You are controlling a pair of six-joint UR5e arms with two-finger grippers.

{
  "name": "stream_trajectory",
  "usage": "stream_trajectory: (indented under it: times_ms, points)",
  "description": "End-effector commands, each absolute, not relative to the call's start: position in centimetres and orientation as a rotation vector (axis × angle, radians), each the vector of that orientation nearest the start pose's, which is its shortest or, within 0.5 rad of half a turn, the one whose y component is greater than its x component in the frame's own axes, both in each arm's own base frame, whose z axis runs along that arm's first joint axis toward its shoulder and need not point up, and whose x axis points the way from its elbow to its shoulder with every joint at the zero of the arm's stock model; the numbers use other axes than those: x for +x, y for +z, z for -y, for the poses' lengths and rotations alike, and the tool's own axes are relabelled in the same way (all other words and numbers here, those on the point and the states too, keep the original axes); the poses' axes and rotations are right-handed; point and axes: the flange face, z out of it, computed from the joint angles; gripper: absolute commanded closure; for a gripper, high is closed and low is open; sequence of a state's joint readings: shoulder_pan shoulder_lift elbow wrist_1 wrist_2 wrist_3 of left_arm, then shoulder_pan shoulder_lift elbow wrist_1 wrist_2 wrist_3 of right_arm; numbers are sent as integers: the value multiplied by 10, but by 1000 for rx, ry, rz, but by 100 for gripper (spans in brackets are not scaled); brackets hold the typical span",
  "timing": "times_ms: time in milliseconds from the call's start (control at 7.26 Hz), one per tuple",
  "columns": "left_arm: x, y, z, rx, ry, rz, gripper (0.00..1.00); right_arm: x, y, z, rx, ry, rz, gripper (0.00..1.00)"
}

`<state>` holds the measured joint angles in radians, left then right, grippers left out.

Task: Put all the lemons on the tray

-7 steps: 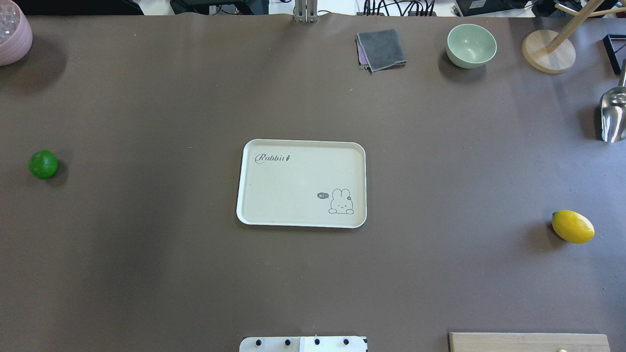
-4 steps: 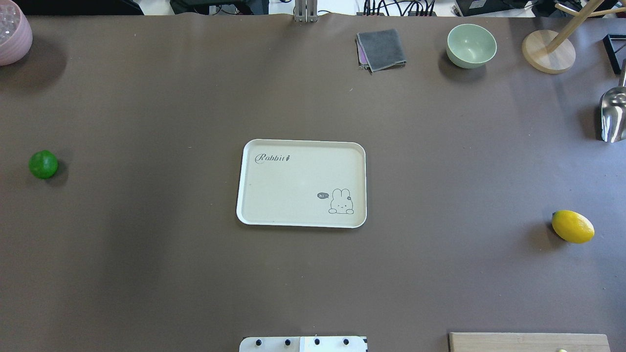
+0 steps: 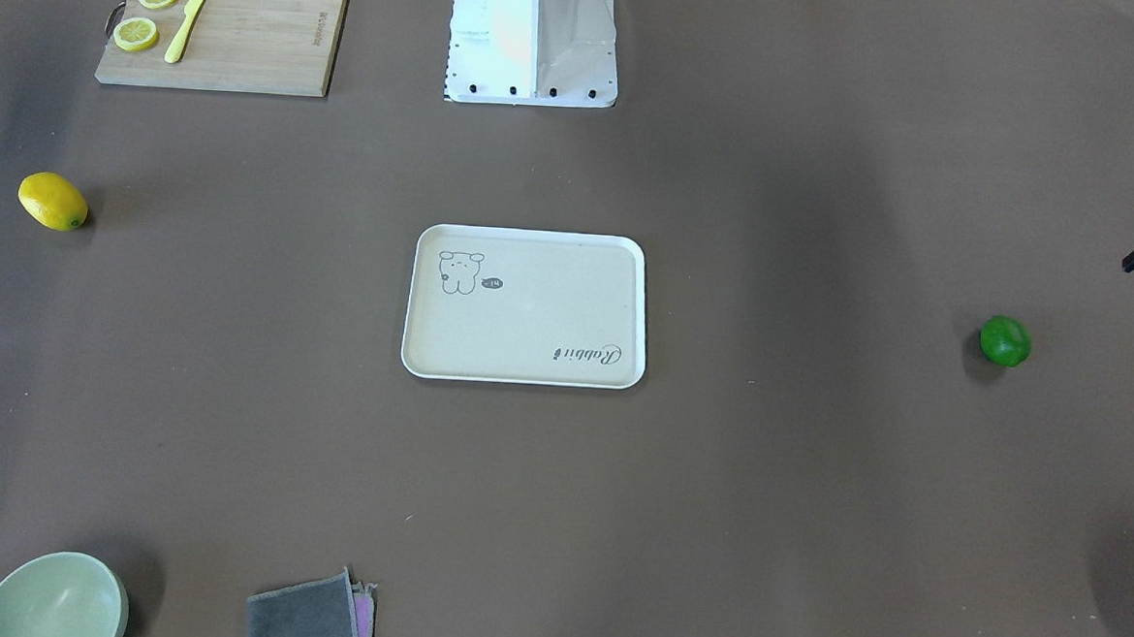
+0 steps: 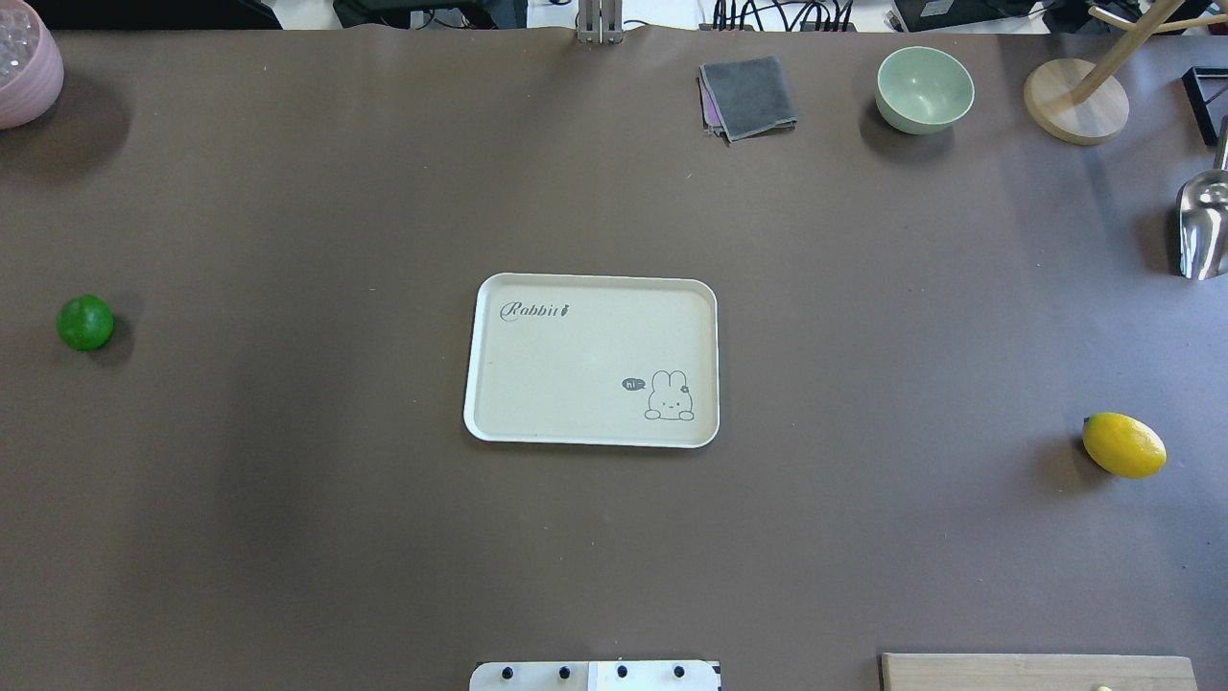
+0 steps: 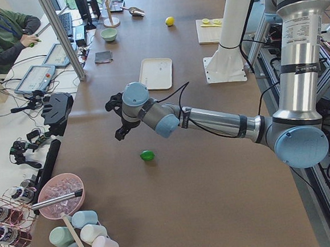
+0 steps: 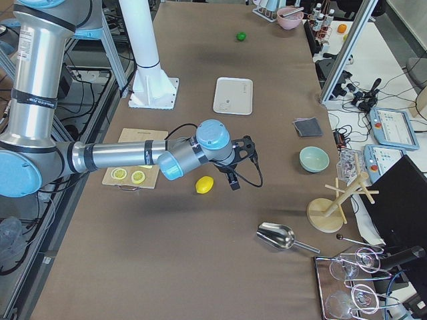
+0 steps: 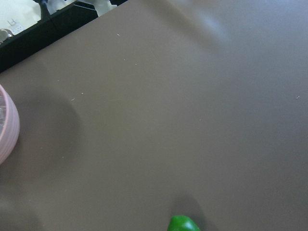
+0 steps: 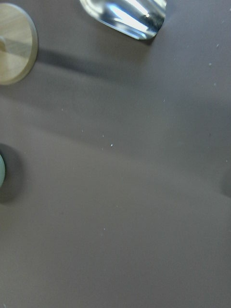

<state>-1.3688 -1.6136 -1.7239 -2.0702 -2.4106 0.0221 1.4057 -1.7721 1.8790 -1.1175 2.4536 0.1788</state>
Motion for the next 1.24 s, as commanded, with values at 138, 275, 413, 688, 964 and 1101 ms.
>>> stream_trajectory:
  times_ms: [138, 275, 413, 688, 964, 1101]
  points:
    - [104, 523, 539, 501, 534, -848, 2, -73, 535, 435, 283, -205, 897, 0]
    - [119, 535, 539, 485, 542, -803, 2, -77, 536, 435, 281, -207, 882, 0]
    - [126, 555, 539, 445, 539, -796, 2, -78, 537, 434, 278, -207, 884, 0]
    - [139, 603, 540, 421, 541, -764, 2, -77, 537, 434, 278, -205, 883, 0]
    - [166, 624, 526, 432, 475, -819, 2, -77, 537, 434, 278, -206, 885, 0]
    - [174, 634, 517, 424, 397, -860, 2, -78, 537, 434, 278, -207, 884, 0]
